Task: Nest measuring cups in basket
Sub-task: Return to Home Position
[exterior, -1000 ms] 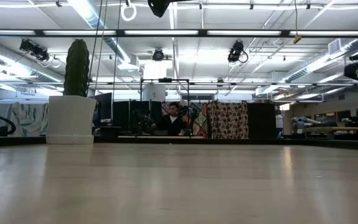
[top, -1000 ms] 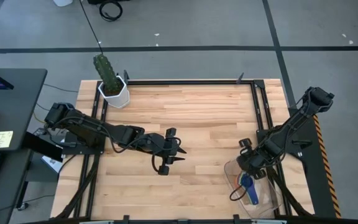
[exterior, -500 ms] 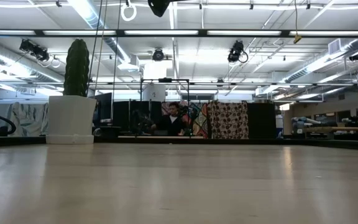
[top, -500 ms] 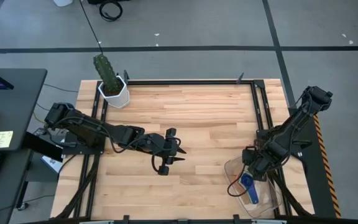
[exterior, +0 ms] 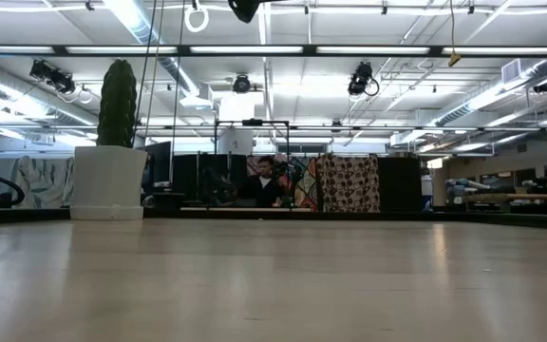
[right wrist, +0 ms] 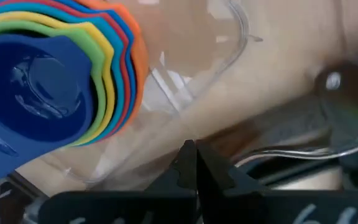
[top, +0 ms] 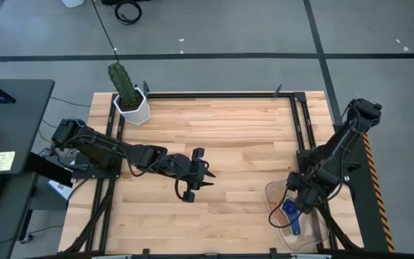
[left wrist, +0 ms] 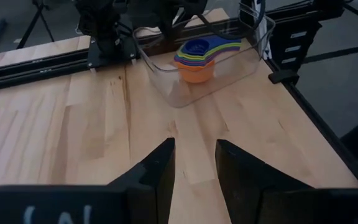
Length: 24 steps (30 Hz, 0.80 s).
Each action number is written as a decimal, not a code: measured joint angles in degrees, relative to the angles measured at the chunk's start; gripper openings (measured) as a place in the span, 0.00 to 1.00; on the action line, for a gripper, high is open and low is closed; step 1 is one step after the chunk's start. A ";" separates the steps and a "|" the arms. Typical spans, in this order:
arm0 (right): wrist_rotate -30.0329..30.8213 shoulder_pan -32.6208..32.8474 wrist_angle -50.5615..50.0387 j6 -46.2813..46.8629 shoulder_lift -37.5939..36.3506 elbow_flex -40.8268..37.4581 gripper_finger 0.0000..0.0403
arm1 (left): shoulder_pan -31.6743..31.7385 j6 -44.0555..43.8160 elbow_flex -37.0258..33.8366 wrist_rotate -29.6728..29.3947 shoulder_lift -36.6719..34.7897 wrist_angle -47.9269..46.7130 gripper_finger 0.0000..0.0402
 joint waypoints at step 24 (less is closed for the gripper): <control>-9.30 8.11 4.37 12.81 0.00 0.02 0.00 | 0.83 1.08 0.00 -0.02 -0.02 0.00 0.30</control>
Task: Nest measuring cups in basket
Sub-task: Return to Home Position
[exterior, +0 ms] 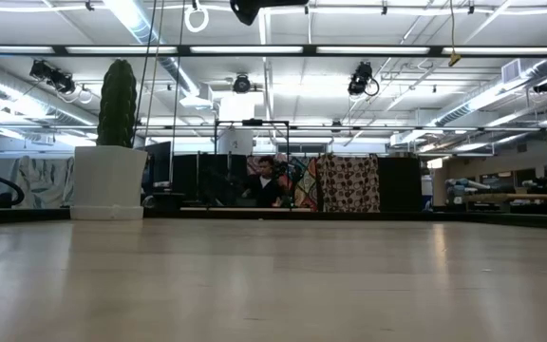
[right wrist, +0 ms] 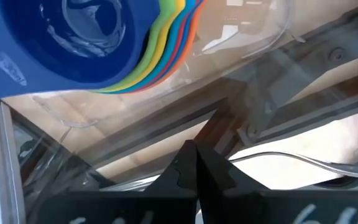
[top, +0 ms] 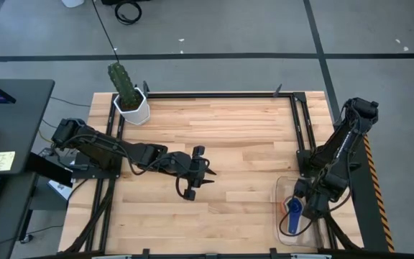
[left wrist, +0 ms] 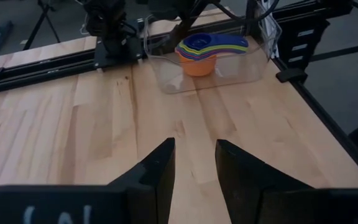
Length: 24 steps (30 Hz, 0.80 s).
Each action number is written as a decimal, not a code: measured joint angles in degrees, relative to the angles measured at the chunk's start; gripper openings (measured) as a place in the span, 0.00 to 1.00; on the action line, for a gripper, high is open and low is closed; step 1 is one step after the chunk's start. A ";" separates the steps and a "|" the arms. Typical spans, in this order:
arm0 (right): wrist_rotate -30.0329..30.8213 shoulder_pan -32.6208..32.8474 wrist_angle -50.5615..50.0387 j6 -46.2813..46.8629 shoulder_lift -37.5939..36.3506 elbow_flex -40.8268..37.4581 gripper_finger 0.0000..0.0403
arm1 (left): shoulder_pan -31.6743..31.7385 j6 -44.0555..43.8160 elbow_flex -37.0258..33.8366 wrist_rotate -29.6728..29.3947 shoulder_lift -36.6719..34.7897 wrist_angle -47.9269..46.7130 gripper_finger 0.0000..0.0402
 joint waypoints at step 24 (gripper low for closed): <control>26.04 -0.98 13.53 -29.18 1.12 13.07 0.00 | -0.04 -0.11 0.00 0.00 0.00 0.00 0.30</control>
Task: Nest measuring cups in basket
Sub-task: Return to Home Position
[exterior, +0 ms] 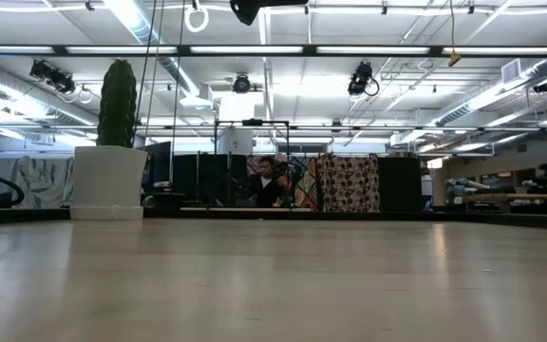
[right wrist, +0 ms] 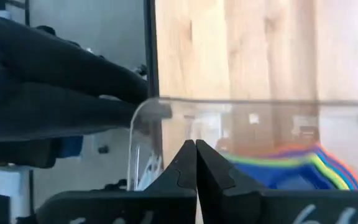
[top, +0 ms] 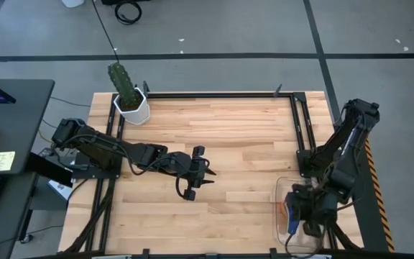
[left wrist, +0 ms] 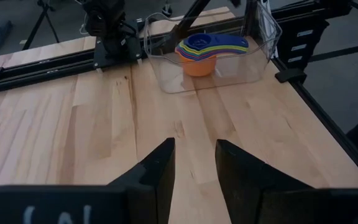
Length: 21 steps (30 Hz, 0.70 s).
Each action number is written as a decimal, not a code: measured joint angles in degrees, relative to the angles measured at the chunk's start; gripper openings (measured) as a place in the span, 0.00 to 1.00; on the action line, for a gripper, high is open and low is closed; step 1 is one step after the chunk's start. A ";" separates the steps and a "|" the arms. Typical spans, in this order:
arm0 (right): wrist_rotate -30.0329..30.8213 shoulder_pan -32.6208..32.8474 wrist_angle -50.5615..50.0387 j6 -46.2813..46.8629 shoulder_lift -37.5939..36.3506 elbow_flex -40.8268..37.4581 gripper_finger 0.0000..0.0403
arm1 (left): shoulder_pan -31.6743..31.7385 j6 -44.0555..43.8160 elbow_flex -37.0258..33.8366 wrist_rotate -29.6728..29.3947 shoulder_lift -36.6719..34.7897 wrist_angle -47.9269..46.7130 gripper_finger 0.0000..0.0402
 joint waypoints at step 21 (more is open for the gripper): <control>-9.89 0.29 27.43 -11.84 23.24 -0.35 0.00 | -0.13 -0.02 0.00 0.02 0.00 -0.92 0.30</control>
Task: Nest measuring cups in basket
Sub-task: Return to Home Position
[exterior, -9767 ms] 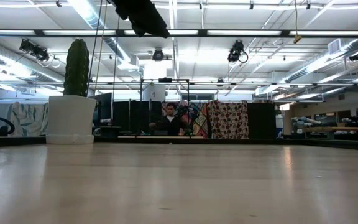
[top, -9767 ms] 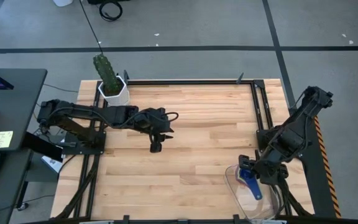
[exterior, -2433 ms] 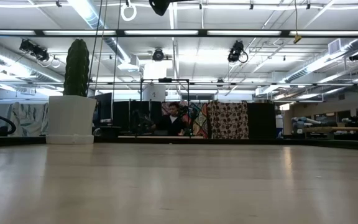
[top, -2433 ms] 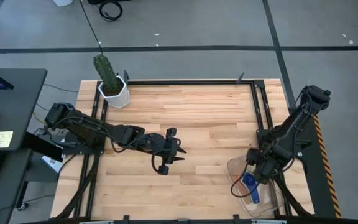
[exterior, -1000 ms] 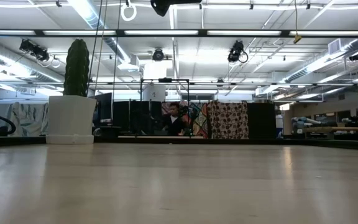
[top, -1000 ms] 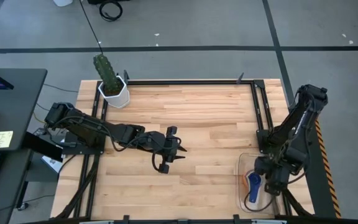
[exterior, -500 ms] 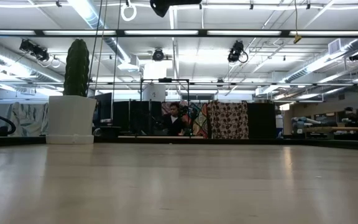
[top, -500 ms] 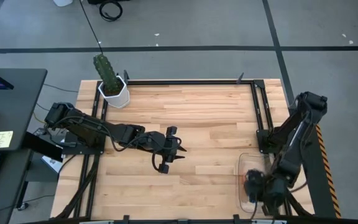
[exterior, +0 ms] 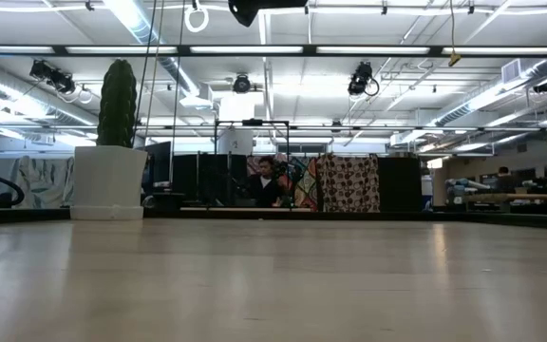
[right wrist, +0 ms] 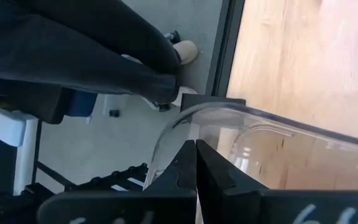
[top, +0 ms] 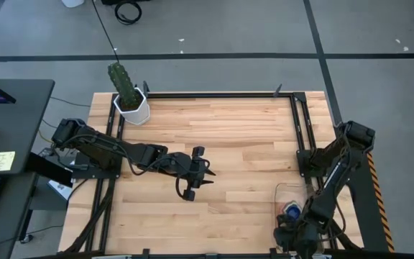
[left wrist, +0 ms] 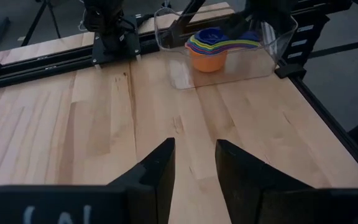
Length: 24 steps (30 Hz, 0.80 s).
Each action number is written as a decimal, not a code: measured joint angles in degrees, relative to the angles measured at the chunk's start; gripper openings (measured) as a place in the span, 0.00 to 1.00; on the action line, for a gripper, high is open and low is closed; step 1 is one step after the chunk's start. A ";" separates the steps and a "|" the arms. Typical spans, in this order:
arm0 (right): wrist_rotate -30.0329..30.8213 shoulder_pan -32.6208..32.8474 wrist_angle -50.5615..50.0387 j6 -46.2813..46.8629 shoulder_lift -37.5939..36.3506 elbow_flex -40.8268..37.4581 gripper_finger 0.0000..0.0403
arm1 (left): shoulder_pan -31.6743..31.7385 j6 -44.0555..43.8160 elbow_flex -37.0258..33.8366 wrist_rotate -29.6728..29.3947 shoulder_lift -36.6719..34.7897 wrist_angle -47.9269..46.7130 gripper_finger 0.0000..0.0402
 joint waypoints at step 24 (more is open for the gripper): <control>20.04 0.27 -45.27 -4.55 -13.19 20.53 0.00 | -1.96 0.55 0.15 0.05 -4.74 -0.40 0.30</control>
